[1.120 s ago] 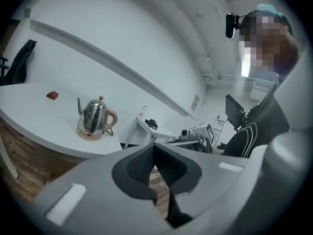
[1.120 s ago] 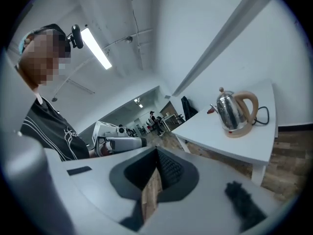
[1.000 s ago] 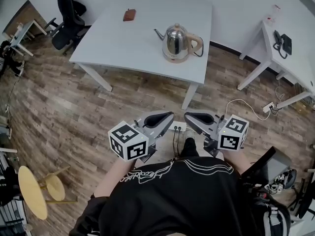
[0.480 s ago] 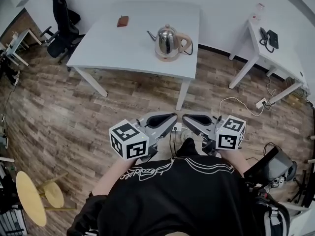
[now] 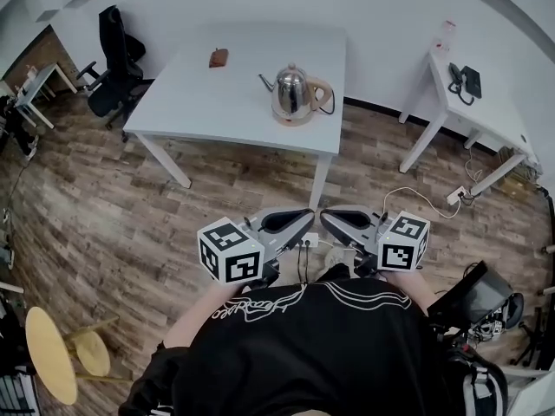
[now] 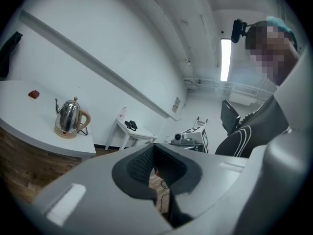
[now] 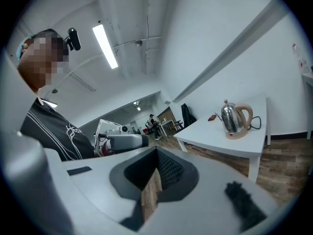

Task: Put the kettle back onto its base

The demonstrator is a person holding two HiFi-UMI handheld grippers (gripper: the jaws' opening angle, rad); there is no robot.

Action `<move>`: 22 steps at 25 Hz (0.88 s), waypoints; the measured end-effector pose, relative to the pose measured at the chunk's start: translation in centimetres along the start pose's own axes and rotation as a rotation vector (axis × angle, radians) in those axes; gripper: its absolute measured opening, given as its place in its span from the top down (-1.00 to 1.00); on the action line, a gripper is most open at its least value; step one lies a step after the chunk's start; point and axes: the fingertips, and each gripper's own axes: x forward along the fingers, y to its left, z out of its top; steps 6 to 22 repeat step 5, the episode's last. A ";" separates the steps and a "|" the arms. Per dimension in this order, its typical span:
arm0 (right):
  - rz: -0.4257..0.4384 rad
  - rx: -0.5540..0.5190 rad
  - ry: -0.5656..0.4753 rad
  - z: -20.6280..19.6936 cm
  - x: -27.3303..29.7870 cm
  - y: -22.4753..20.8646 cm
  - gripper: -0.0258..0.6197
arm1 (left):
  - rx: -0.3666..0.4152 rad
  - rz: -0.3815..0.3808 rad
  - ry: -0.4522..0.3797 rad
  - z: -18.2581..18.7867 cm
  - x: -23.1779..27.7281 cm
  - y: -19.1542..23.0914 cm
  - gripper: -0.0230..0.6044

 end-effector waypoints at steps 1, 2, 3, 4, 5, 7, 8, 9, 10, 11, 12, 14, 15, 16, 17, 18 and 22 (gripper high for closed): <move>0.003 -0.002 -0.002 0.0 -0.2 0.3 0.91 | -0.007 -0.004 -0.001 0.1 0.0 -0.3 0.91; 0.007 -0.003 -0.004 0.0 -0.3 0.6 0.91 | -0.014 -0.006 -0.003 0.2 0.1 -0.6 0.91; 0.009 -0.003 -0.006 -0.1 -0.5 0.8 0.91 | -0.019 -0.005 -0.004 0.3 0.2 -0.8 0.91; 0.011 -0.002 -0.007 -0.2 -0.7 0.9 0.91 | -0.022 -0.004 -0.006 0.3 0.2 -1.0 0.91; 0.013 -0.001 -0.009 -0.2 -0.9 1.1 0.91 | -0.024 -0.002 -0.007 0.4 0.3 -1.3 0.91; 0.013 -0.001 -0.009 -0.2 -0.9 1.1 0.91 | -0.024 -0.002 -0.007 0.4 0.3 -1.3 0.91; 0.013 -0.001 -0.009 -0.2 -0.9 1.1 0.91 | -0.024 -0.002 -0.007 0.4 0.3 -1.3 0.91; 0.013 -0.001 -0.009 -0.2 -0.9 1.1 0.91 | -0.024 -0.002 -0.007 0.4 0.3 -1.3 0.91; 0.013 -0.001 -0.009 -0.2 -0.9 1.1 0.91 | -0.024 -0.002 -0.007 0.4 0.3 -1.3 0.91; 0.013 -0.001 -0.009 -0.2 -0.9 1.1 0.91 | -0.024 -0.002 -0.007 0.4 0.3 -1.3 0.91; 0.013 -0.001 -0.009 -0.2 -0.9 1.1 0.91 | -0.024 -0.002 -0.007 0.4 0.3 -1.3 0.91; 0.013 -0.001 -0.009 -0.2 -0.9 1.1 0.91 | -0.024 -0.002 -0.007 0.4 0.3 -1.3 0.91; 0.013 -0.001 -0.009 -0.2 -0.9 1.1 0.91 | -0.024 -0.002 -0.007 0.4 0.3 -1.3 0.91; 0.013 -0.001 -0.009 -0.2 -0.9 1.1 0.91 | -0.024 -0.002 -0.007 0.4 0.3 -1.3 0.91; 0.013 -0.001 -0.009 -0.2 -0.9 1.1 0.91 | -0.024 -0.002 -0.007 0.4 0.3 -1.3 0.91; 0.013 -0.001 -0.009 -0.2 -0.9 1.1 0.91 | -0.024 -0.002 -0.007 0.4 0.3 -1.3 0.91; 0.013 -0.001 -0.009 -0.2 -0.9 1.1 0.91 | -0.024 -0.002 -0.007 0.4 0.3 -1.3 0.91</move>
